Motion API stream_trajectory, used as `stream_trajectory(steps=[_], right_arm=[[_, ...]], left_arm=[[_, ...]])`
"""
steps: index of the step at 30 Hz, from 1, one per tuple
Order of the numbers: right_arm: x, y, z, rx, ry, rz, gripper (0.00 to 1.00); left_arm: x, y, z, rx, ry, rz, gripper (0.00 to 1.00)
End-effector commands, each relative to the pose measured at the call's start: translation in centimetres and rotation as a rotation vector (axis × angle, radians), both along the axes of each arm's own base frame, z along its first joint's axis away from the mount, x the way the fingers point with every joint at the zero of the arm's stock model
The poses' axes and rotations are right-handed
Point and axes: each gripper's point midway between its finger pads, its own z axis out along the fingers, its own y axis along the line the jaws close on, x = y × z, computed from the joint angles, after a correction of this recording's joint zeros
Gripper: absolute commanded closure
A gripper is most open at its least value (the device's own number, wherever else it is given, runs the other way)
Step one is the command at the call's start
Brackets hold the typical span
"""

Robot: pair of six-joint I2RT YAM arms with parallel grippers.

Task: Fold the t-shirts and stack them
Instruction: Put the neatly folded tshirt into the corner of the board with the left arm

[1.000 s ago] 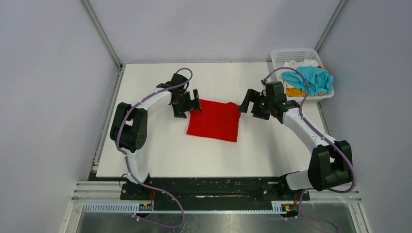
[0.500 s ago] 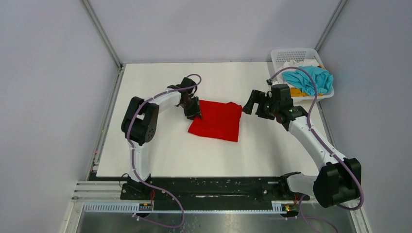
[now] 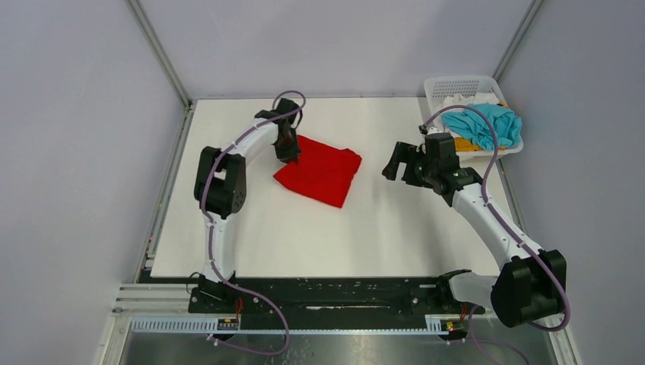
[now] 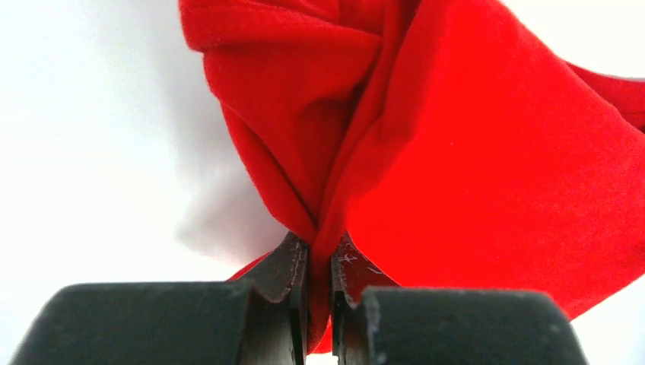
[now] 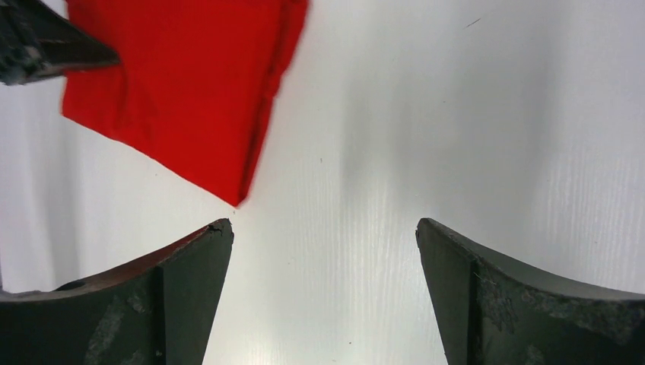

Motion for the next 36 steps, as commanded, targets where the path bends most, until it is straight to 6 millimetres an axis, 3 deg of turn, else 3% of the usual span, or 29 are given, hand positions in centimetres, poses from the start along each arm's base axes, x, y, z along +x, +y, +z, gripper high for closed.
stream_trajectory(steps=[1, 9, 13, 19, 23, 28, 32, 33, 35, 36], right_arm=[[0.5, -1.6, 0.8, -0.067, -0.057, -0.035, 0.01], [1.2, -3.5, 0.5, -0.155, -0.076, -0.109, 0.01], [1.5, -3.7, 0.0, -0.173, -0.073, -0.113, 0.01], [1.9, -4.1, -1.1, -0.206, -0.048, -0.119, 0.00], [1.8, -4.1, -1.4, -0.202, -0.040, -0.118, 0.01], [1.9, -4.1, -1.7, -0.201, -0.039, -0.124, 0.00], [2.0, -3.5, -1.9, -0.180, -0.021, -0.107, 0.00], [2.0, -3.4, -2.1, -0.180, -0.016, -0.106, 0.01], [2.0, -3.5, -2.2, -0.186, -0.009, -0.108, 0.01], [2.0, -3.6, -2.3, -0.189, -0.009, -0.108, 0.01]], left_arm=[[3.7, 7.2, 2.2, 0.179, -0.083, 0.083, 1.00], [9.2, 17.2, 3.4, 0.224, -0.134, 0.233, 1.00], [12.3, 20.1, 4.2, 0.216, -0.192, 0.213, 0.97], [14.6, 25.8, 4.2, 0.213, -0.253, 0.266, 0.89], [16.4, 28.3, 5.0, 0.190, -0.333, 0.289, 0.85], [18.5, 29.7, 6.5, 0.237, -0.429, 0.246, 0.80], [18.8, 31.1, 7.4, 0.296, -0.454, 0.268, 0.78], [18.4, 31.9, 7.8, 0.336, -0.451, 0.310, 0.73], [18.0, 32.8, 9.0, 0.375, -0.467, 0.362, 0.41], [17.9, 33.0, 9.8, 0.383, -0.485, 0.378, 0.37]])
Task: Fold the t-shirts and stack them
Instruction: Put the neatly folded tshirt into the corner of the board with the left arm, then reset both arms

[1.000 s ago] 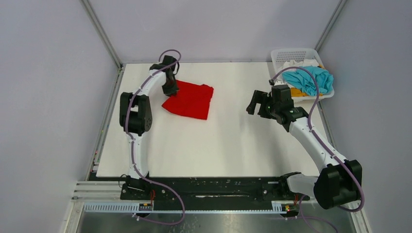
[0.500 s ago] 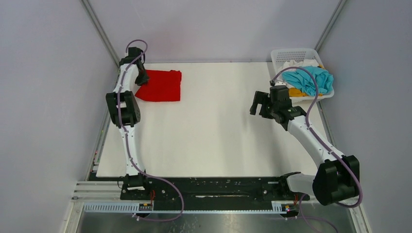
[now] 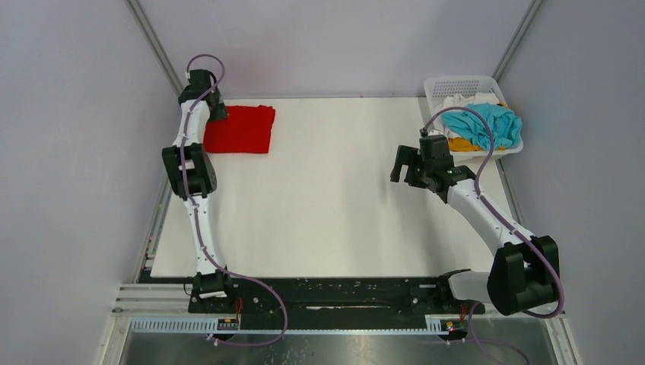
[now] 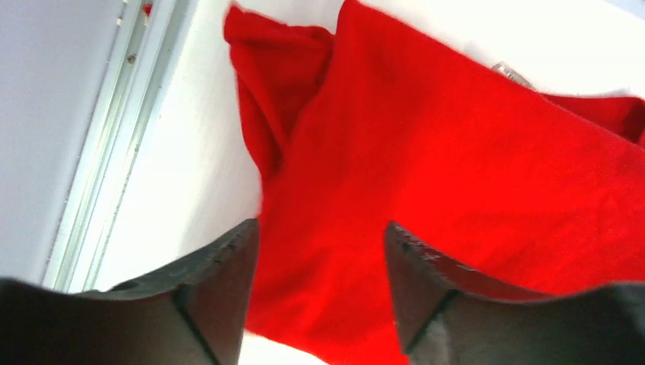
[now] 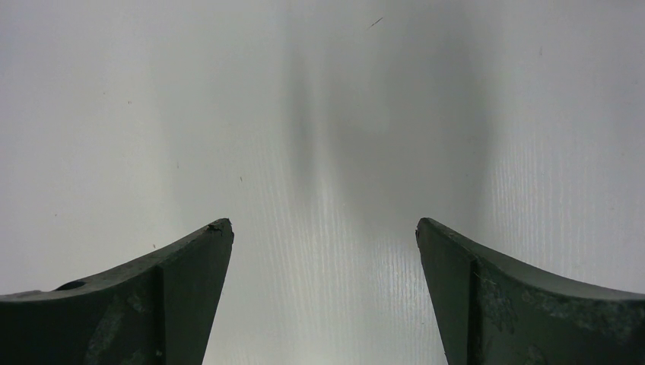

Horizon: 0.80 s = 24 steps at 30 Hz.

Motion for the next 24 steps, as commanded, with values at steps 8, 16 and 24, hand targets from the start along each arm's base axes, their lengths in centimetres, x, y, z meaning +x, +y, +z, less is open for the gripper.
stream_trajectory(steps=[8, 16, 24], right_arm=[[1.1, 0.3, 0.8, 0.032, -0.032, -0.026, 0.01], [-1.3, -2.1, 1.2, -0.013, -0.059, -0.136, 0.01], [-3.9, -3.6, 1.0, 0.003, -0.132, -0.208, 0.01]], left_arm=[[0.0, -0.6, 16.1, -0.030, -0.364, 0.080, 0.01], [-6.6, -10.8, 16.8, -0.183, -0.382, -0.067, 0.01], [-18.0, -22.6, 17.6, -0.336, -0.431, -0.217, 0.01]])
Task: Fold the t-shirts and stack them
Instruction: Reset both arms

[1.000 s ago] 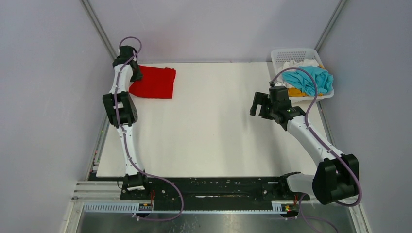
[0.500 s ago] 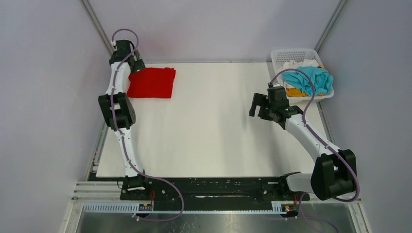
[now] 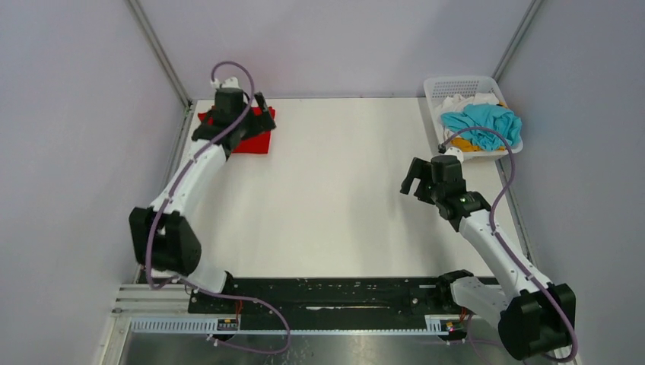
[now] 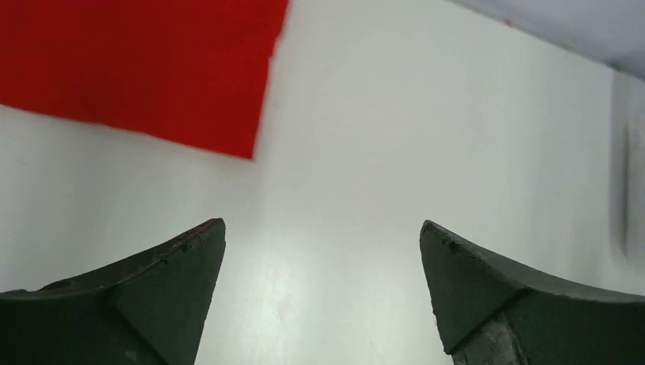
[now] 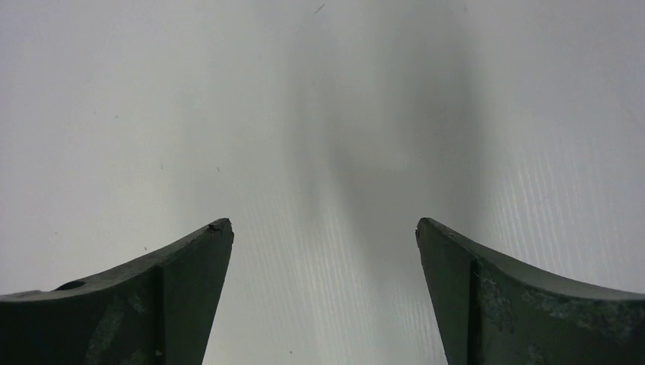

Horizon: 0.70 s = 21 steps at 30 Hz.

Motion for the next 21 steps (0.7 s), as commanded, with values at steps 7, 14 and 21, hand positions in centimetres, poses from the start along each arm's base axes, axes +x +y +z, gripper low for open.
stream_trajectory(steps=[7, 14, 21], right_arm=[[-2.2, -2.8, -0.3, -0.042, -0.104, -0.110, 0.01], [-2.9, -3.2, -0.3, 0.018, -0.235, -0.160, 0.01], [-3.1, -3.7, 0.2, 0.032, -0.317, -0.184, 0.01]], left_arm=[[-15.0, -9.7, -6.9, -0.128, -0.002, -0.196, 0.01], [-18.8, -8.2, -11.6, -0.079, 0.125, -0.155, 0.01], [-18.9, -8.0, -11.1, -0.095, 0.088, -0.147, 0.01]])
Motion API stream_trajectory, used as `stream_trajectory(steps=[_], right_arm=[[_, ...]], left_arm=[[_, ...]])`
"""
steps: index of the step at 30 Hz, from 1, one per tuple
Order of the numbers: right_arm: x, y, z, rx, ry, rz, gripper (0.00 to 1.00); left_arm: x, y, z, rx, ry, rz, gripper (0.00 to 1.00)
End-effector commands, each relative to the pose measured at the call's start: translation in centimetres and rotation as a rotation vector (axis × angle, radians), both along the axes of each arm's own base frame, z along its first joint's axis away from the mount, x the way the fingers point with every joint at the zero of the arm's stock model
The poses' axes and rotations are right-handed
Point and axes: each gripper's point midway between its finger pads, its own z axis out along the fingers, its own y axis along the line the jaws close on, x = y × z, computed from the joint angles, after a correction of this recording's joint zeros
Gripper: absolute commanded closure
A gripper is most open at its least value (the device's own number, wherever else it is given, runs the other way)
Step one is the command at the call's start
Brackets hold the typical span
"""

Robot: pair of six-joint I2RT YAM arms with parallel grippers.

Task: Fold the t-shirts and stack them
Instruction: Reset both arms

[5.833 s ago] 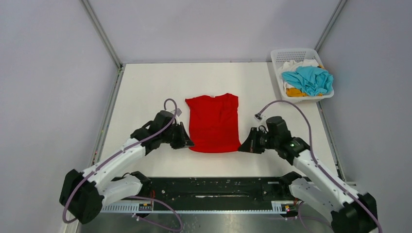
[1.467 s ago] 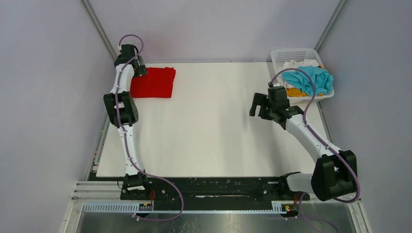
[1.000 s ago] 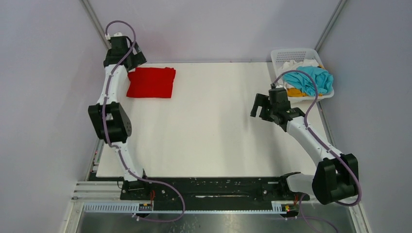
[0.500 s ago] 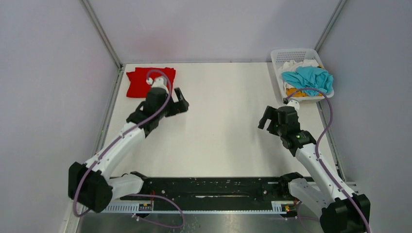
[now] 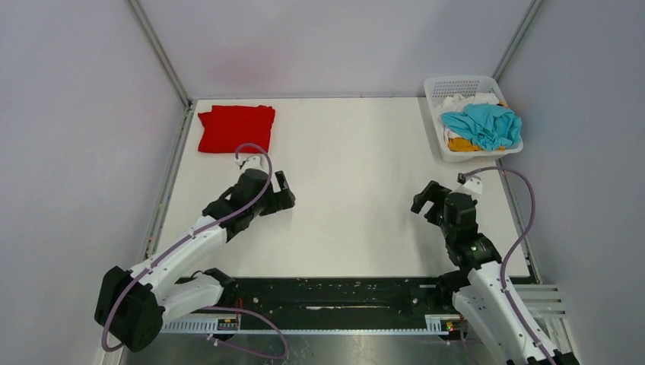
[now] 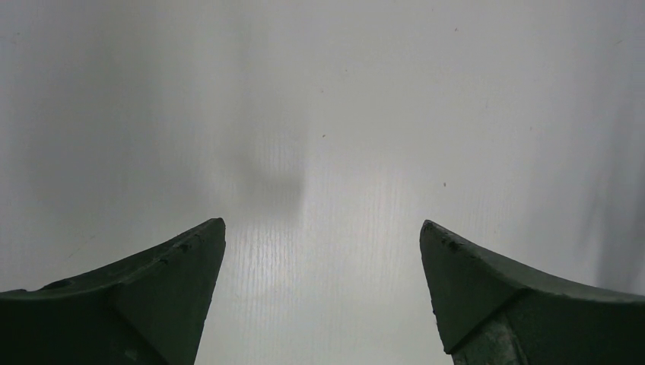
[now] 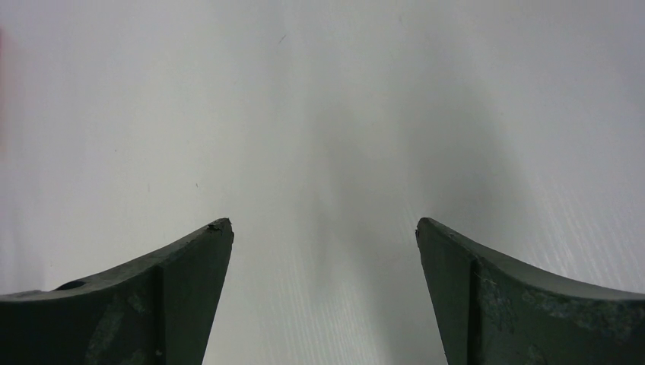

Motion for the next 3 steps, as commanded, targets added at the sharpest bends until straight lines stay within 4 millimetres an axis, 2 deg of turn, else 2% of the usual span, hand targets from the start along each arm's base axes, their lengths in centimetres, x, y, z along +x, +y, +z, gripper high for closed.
stream_trajectory(steps=[1, 3], right_arm=[[1.17, -0.85, 1.85, 0.006, -0.099, -0.067, 0.00], [1.10, -1.04, 2.02, -0.002, -0.096, -0.073, 0.01]], left_arm=[[1.10, -0.10, 1.75, -0.045, -0.083, 0.044, 0.01], [1.10, 0.42, 1.74, -0.043, -0.085, 0.079, 0.01]])
